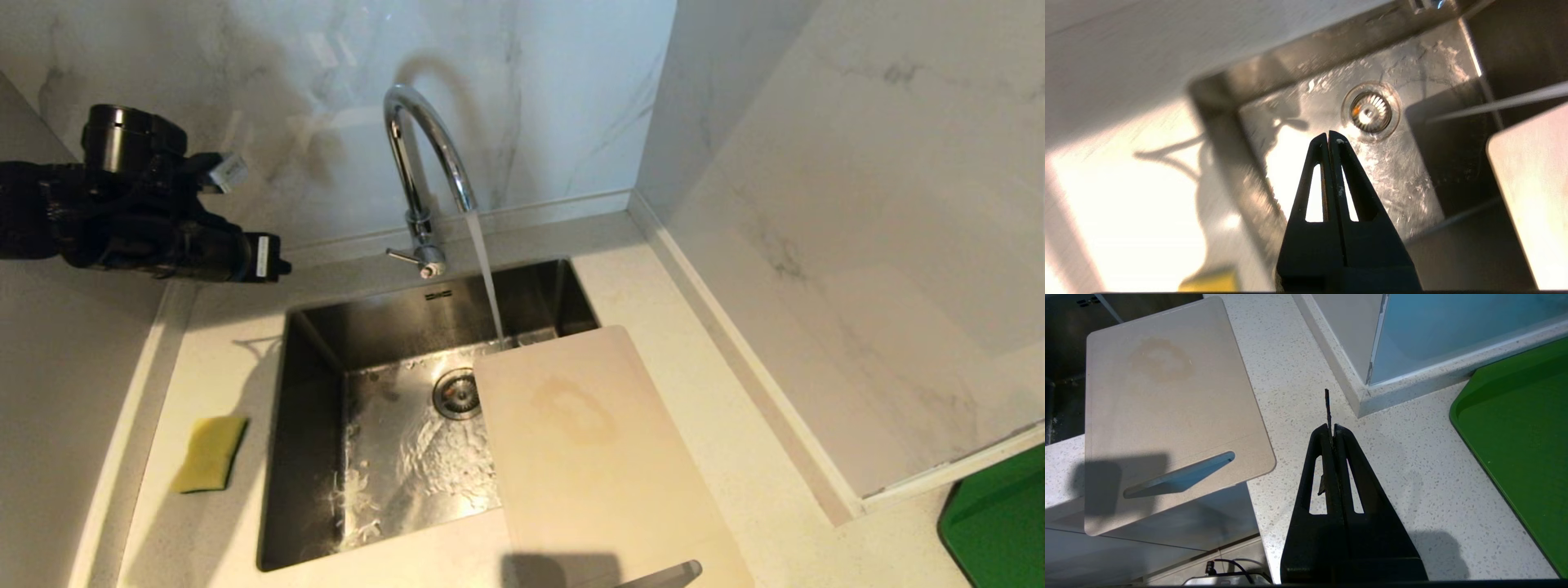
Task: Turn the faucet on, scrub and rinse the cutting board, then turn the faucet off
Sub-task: Pick up the cleaning cloth
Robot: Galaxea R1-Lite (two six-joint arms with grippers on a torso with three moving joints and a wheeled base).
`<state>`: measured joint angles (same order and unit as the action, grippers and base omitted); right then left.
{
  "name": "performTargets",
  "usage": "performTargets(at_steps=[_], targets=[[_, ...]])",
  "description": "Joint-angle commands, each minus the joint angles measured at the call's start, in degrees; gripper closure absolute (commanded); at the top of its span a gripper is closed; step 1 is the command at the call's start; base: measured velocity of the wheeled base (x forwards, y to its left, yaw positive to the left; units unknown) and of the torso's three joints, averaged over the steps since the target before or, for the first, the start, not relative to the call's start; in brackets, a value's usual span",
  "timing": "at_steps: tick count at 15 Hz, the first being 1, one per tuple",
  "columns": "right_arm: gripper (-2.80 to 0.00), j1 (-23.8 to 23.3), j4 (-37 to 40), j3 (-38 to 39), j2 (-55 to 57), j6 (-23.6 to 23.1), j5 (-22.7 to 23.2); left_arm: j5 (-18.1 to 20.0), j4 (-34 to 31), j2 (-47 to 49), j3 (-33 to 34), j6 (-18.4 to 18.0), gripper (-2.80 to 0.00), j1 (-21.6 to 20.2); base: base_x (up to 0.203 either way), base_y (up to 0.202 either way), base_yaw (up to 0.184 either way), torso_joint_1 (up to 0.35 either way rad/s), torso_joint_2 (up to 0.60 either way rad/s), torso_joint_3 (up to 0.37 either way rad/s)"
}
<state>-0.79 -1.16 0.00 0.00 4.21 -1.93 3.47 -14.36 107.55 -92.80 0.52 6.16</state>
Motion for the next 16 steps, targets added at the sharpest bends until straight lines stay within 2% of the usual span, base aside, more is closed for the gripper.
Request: performTargets(at_steps=[1,6,9,11,16], targets=[[0.00,0.0,0.0,0.0,-0.1,0.0,0.0,-0.4,-0.3,-8.4,6.3,0.0,0.00,-1.0,0.000,0.000,0.000,0.000,0.00,0.000],[0.00,0.0,0.0,0.0,-0.1,0.0,0.0,-2.4,1.7,-22.4,23.8,-1.2,0.00,-1.0,0.000,0.000,0.000,0.000,0.00,0.000],[0.00,0.0,0.0,0.0,-0.1,0.0,0.0,-2.4,7.5,-29.0,37.4,-3.4,0.00,-0.9,0.000,0.000,0.000,0.000,0.00,0.000],[0.00,0.0,0.0,0.0,-0.1,0.0,0.0,-2.1,10.1,-37.1,48.4,-3.8,0.00,-0.9,0.000,0.000,0.000,0.000,0.00,0.000],[0.00,0.0,0.0,0.0,-0.1,0.0,0.0,0.2,13.3,-58.6,70.9,-4.1,0.00,-1.3,0.000,0.000,0.000,0.000,0.00,0.000]])
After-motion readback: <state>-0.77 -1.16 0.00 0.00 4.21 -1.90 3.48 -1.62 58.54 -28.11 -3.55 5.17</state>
